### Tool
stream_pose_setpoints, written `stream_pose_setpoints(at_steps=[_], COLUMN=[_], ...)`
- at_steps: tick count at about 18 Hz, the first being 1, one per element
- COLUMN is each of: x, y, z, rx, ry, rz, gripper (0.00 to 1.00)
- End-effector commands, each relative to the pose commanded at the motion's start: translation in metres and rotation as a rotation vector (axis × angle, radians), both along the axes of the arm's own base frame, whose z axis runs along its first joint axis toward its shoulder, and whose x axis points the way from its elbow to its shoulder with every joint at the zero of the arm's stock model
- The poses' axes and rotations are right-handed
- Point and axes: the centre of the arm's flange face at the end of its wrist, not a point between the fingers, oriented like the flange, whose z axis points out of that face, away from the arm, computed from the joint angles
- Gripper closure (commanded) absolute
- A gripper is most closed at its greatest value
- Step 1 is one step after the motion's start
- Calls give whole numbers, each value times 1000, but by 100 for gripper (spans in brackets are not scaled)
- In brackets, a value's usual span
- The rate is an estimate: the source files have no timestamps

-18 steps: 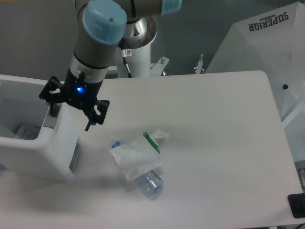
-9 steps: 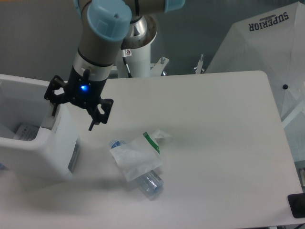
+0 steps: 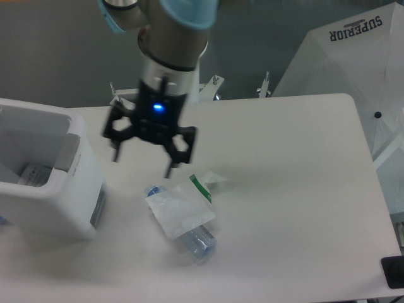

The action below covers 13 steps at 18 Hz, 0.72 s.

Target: Open the trash can

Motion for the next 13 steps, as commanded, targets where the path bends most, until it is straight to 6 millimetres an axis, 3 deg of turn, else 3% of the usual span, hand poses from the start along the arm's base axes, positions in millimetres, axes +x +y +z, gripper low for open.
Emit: stream_pose_setpoints(at_steps=[1, 5, 9, 13], x=[-17, -44, -72, -102], y=[-13, -38, -45, -61], z=[-11, -50, -80, -96], rx=[-32, -180, -258, -312], ry=[21, 101, 123, 153], rz=[2, -70, -105, -161], gripper=[0, 0, 0, 0])
